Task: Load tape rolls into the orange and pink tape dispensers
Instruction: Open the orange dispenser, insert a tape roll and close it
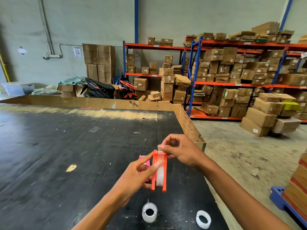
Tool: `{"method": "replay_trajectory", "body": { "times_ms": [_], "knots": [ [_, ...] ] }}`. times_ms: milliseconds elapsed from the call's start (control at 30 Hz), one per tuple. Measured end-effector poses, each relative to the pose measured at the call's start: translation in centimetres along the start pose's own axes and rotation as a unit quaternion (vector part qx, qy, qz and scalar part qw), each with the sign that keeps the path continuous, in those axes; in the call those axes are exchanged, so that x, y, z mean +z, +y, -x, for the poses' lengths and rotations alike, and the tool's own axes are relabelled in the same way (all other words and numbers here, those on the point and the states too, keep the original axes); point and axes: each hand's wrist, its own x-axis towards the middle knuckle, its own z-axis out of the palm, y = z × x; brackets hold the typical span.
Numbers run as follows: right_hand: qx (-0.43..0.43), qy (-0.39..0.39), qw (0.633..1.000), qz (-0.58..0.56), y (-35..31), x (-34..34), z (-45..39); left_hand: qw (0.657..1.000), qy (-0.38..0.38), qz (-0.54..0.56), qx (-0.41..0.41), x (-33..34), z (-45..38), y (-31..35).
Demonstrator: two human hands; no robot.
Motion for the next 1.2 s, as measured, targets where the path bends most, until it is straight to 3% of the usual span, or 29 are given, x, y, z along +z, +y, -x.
{"method": "replay_trajectory", "body": {
  "times_ms": [567,800,933,1033,1200],
  "knots": [
    [0.078,-0.025,0.996,0.027,2.0,-0.4,-1.1,0.999,-0.031,-0.029,0.012,0.1,-1.3,-1.4],
    [0.148,0.034,0.984,-0.097,4.6,-1.1,-1.3,0.997,0.016,0.027,-0.074,1.1,-4.1,-1.5],
    [0.169,0.021,0.978,-0.117,7.1,-0.4,-0.8,0.990,0.072,0.017,-0.124,2.0,-7.2,-2.1],
    [0.180,0.053,0.975,-0.116,9.1,-0.1,-1.7,0.979,0.123,-0.020,-0.159,3.2,-9.9,-3.1],
    [0.213,0.072,0.969,-0.102,11.9,0.5,-3.9,0.971,0.126,-0.056,-0.198,4.3,-12.9,-5.0]
  ]
}}
